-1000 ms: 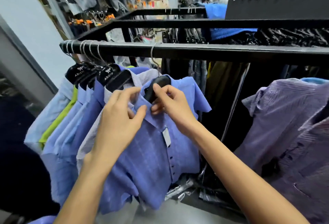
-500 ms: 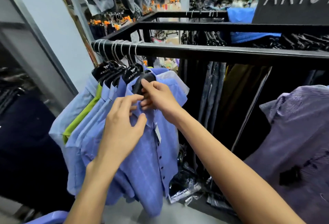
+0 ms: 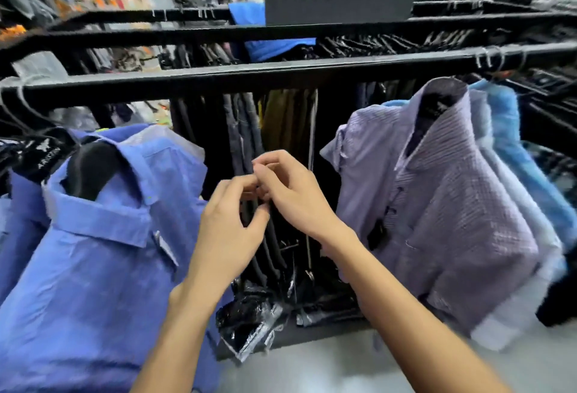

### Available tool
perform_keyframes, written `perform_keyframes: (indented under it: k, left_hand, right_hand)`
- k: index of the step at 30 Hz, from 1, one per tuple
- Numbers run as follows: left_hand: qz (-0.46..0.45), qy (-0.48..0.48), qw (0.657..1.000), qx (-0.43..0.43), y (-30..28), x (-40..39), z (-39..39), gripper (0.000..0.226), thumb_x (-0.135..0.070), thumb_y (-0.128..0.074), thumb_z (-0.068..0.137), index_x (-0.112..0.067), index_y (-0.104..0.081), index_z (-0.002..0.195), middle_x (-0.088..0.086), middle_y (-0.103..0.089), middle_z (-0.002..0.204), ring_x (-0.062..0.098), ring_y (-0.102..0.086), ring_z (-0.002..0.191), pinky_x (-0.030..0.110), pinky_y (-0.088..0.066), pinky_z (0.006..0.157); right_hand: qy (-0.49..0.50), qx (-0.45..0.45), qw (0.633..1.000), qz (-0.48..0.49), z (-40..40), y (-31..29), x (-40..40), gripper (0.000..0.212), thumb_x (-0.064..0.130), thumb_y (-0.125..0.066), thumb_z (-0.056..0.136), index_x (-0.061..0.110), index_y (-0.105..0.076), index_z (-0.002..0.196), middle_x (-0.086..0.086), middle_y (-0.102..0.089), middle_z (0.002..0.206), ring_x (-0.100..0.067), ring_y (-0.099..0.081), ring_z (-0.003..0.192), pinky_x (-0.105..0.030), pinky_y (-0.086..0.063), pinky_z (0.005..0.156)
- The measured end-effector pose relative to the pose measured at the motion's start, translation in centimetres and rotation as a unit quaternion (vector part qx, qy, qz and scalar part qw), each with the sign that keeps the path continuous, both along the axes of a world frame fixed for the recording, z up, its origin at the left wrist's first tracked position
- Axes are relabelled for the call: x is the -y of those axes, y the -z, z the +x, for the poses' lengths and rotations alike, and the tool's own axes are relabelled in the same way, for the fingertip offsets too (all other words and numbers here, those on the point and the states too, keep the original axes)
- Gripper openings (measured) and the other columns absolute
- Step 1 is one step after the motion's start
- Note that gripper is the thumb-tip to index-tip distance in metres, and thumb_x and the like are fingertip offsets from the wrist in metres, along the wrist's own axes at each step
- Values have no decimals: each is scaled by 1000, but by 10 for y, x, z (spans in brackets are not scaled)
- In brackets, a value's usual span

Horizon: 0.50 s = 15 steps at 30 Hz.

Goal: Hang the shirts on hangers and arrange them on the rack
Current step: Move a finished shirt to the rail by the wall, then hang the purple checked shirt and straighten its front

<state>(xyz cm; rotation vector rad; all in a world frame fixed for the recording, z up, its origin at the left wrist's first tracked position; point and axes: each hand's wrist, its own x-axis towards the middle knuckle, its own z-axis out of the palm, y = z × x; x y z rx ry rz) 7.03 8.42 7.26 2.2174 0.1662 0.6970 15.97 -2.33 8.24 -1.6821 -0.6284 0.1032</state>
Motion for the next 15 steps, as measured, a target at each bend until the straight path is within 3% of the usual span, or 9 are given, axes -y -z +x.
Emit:
perform_keyframes:
  k: [2,4,7,10,15]
  left_hand:
    - [6,46,999,-5,6,18,15,41,-6,-73,84,-27,-63,118,-10,-60,110,-17,-53,99,1,-35,90]
    - [10,96,995,-12,13,40,28,39,-7,-73,85,-23,-64,120,-10,-60,110,-14,-54,99,0,-33,90]
    - [-27,174,984,-34,27,73,43,36,-9,-71,88,-25,-64,120,-10,-63,114,3,-61,107,14,-43,98]
    - [-67,242,967,-51,42,110,51,34,-11,-68,90,-25,-65,121,-10,-66,115,5,-63,110,31,-50,100]
    - [-124,308,940,-76,48,169,56,31,-4,-68,90,-21,-68,116,-7,-70,109,1,-66,102,21,-52,95]
  right_hand:
    - [58,26,998,-9,4,4,29,13,24,-63,98,20,-66,110,5,-72,92,-10,-69,87,-38,-56,90]
    - [126,49,991,-16,3,6,61,12,18,-64,98,17,-67,109,5,-72,95,-3,-67,88,-22,-52,85]
    - [235,102,966,-33,-4,9,109,11,10,-66,96,14,-68,106,5,-70,101,1,-64,88,-9,-43,79]
    - [342,173,922,-52,-15,12,157,14,4,-66,94,10,-68,106,-1,-68,102,-5,-64,93,-15,-47,83]
    - [510,266,813,-94,-28,24,229,18,6,-70,90,7,-67,108,0,-62,107,-22,-60,102,-39,-51,93]
